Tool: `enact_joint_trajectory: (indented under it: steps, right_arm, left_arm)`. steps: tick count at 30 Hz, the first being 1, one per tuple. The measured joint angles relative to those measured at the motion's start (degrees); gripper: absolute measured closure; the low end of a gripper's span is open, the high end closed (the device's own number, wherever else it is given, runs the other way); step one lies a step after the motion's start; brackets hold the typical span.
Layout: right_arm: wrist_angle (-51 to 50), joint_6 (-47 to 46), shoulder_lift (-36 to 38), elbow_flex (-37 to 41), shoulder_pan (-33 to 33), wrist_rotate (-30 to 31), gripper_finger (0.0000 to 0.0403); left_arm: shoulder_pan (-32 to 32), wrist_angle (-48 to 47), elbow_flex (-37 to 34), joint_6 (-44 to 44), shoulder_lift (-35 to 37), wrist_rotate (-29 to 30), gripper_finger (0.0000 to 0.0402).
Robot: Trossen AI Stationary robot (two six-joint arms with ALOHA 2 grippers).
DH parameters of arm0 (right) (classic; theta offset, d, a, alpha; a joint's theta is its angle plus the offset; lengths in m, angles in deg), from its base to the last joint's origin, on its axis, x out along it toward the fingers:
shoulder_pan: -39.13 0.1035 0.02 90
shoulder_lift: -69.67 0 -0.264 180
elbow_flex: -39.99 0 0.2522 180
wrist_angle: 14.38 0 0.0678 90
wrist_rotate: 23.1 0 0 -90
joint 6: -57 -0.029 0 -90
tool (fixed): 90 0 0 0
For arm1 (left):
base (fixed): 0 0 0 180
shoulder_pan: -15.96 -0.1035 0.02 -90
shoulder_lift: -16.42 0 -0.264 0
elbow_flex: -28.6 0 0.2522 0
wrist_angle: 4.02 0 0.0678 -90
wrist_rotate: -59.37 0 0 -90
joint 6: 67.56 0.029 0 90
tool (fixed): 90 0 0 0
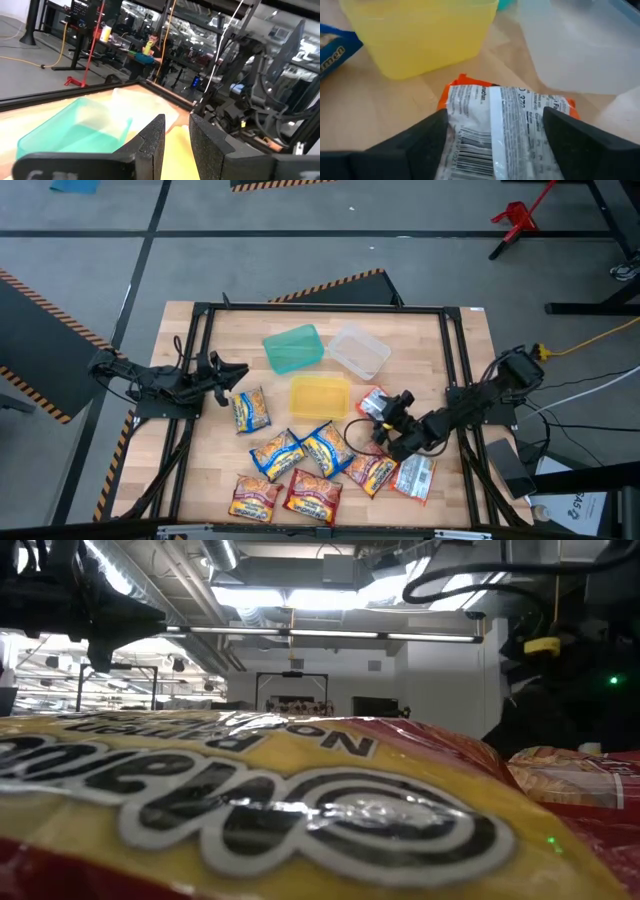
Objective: Sort Maruchan noodles
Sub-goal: Put the top orange noodle pack into the white bin
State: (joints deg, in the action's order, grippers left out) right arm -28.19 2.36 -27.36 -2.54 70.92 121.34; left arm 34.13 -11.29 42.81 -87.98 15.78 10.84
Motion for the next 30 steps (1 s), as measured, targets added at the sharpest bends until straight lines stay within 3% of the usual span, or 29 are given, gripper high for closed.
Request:
enact_joint_trajectory:
  steps: [6,17,24,30]
  right_arm:
    - [0.5,-7.9,-4.0,-0.1,0.2,4.3,0.0189]
    - [0.0,-8.3,-4.3,0.2,0.1,5.9,0.0383]
    - [-0.9,-9.2,-3.3,-0.5,0.0,5.3,0.0401]
    - [-4.3,-5.2,0.5,-4.1,0.0,1.2,0.0402]
  left_arm:
    - [0.0,-0.5,0.0,-0.3,0.0,0.0,0.0319]
    - [0.0,-0.5,0.0,-0.5,0.0,0.0,0.0319]
    - [0.0,-0.5,0.0,-1.7,0.0,-0.1,0.0319]
    - [0.0,-0.5,0.0,-1.7,0.0,-0.3,0.0319]
